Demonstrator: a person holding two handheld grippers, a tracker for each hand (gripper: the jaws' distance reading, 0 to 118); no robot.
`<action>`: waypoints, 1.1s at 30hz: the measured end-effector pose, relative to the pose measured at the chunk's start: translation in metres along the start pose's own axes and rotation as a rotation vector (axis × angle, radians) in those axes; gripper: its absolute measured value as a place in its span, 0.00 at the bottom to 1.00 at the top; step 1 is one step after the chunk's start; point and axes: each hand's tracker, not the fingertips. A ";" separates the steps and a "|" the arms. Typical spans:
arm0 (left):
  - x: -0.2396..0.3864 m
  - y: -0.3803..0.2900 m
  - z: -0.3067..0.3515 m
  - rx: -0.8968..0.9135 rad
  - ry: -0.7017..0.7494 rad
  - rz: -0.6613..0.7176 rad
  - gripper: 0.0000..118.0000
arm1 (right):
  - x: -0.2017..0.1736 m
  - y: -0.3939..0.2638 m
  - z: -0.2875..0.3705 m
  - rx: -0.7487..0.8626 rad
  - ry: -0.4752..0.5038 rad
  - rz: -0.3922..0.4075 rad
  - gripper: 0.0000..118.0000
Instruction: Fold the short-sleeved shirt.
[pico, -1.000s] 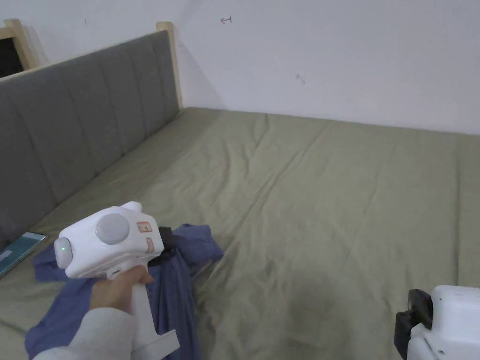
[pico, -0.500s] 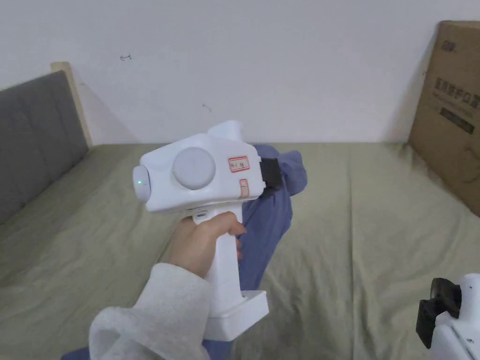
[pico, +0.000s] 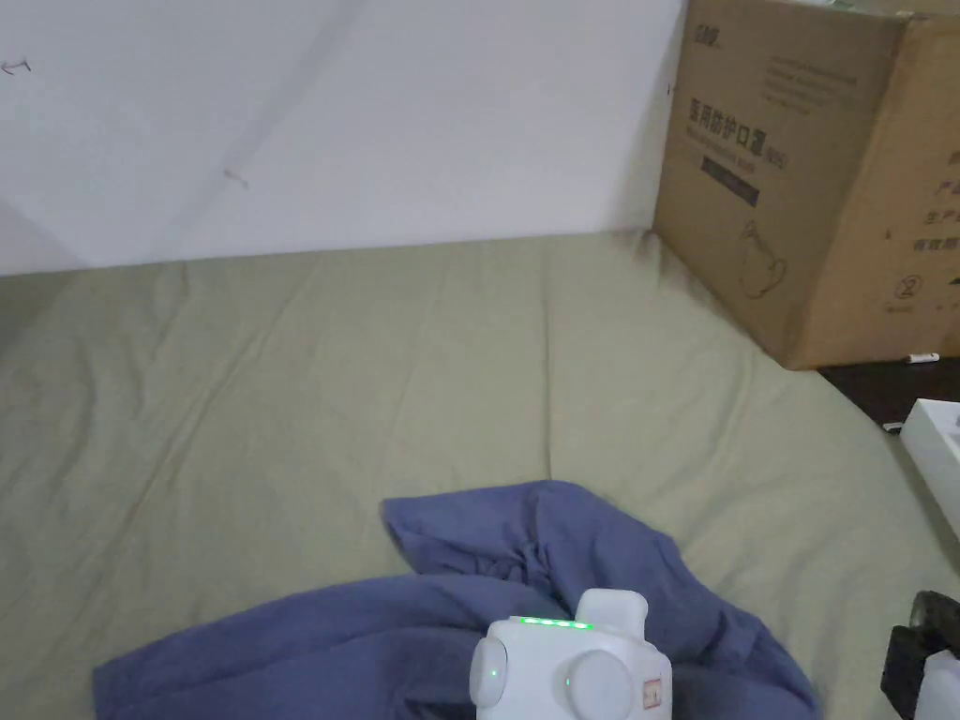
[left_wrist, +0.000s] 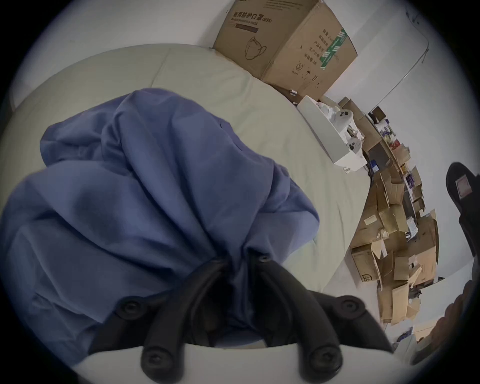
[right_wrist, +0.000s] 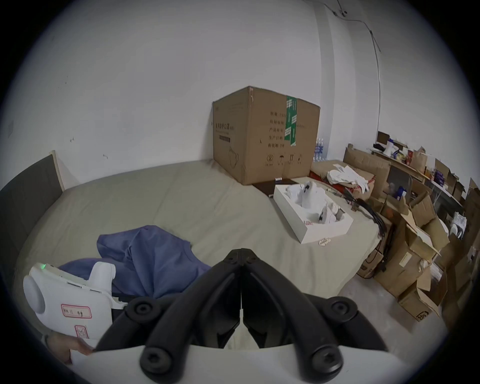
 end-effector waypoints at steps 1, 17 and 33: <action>0.000 0.000 0.003 0.017 0.003 0.004 0.58 | -0.001 -0.002 -0.003 -0.009 0.004 0.004 0.00; -0.089 0.000 0.120 0.167 0.214 0.146 0.00 | -0.072 -0.012 0.004 -0.033 0.180 0.124 0.00; -0.340 -0.005 0.227 0.051 0.566 0.566 0.77 | -0.127 -0.029 -0.003 -0.093 0.261 0.247 0.00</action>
